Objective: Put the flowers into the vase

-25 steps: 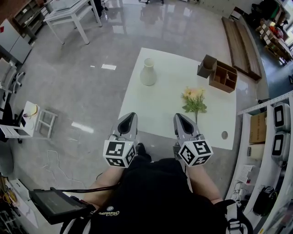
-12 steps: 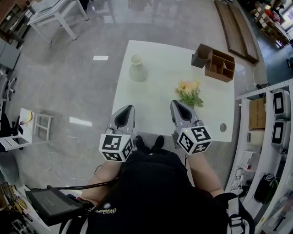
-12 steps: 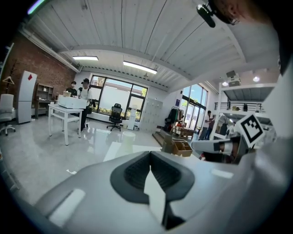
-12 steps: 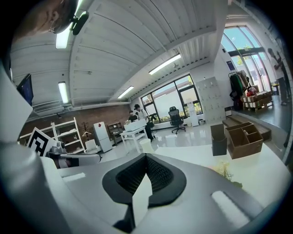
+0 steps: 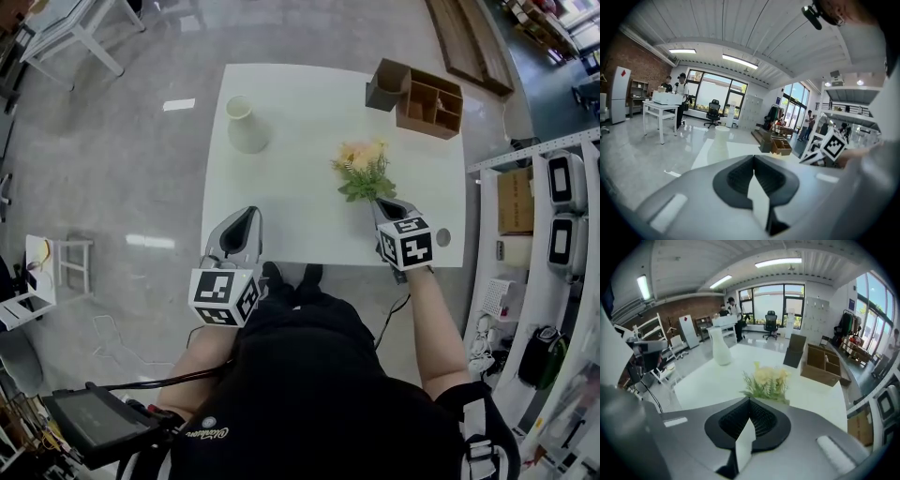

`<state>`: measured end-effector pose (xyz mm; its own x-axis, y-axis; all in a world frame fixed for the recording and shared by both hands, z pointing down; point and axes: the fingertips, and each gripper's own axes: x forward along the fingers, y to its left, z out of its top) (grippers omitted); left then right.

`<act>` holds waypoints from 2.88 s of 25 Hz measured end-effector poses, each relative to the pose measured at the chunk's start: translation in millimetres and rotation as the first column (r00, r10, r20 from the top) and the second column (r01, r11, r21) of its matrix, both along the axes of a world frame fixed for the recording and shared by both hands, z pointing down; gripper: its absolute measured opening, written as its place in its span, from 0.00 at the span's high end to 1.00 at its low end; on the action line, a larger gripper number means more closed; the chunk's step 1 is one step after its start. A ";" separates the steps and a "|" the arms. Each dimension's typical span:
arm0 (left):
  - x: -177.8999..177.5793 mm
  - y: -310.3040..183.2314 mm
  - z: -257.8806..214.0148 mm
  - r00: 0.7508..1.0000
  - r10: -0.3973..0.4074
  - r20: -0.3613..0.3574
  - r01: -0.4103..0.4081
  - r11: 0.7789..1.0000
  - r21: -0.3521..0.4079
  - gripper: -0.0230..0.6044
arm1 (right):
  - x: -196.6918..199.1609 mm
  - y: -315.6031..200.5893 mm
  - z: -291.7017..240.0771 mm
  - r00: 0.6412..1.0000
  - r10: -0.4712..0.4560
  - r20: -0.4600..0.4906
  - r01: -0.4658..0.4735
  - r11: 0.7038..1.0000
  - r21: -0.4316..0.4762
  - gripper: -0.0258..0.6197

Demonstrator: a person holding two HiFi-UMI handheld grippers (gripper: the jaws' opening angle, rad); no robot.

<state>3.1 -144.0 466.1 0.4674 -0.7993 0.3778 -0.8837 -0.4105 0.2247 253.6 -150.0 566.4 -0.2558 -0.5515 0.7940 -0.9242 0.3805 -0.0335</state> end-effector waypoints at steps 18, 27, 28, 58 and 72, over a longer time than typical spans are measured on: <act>-12.8 -0.3 6.9 1.000 -0.031 -0.001 0.031 0.999 -0.016 0.95 | 35.2 -6.0 103.6 1.000 0.000 -0.002 -0.001 0.920 -0.391 0.70; -12.9 -1.7 12.0 0.999 -0.034 -0.010 0.033 0.999 -0.027 0.95 | 38.5 -21.3 125.8 0.999 0.011 -0.048 -0.031 0.895 -0.445 0.73; -12.9 -1.4 12.0 0.999 -0.034 -0.010 0.033 0.999 -0.027 0.95 | 38.8 -22.2 127.6 0.999 0.013 -0.053 -0.035 0.893 -0.449 0.75; -13.4 -2.4 4.8 0.999 -0.040 -0.013 0.040 0.999 -0.007 0.95 | 33.1 -22.1 126.5 0.997 0.074 0.036 -0.046 0.865 -0.499 0.91; -0.3 -4.1 -8.8 0.999 -0.039 -0.009 0.039 0.999 0.034 0.95 | 27.4 -66.4 -14.9 0.983 0.103 0.152 -0.116 0.990 0.079 0.91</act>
<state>2.8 -148.1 457.3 0.4387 -0.8293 0.3462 -0.8973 -0.3834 0.2187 281.0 -216.4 551.4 -0.3000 -0.6479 0.7001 -0.9480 0.2844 -0.1431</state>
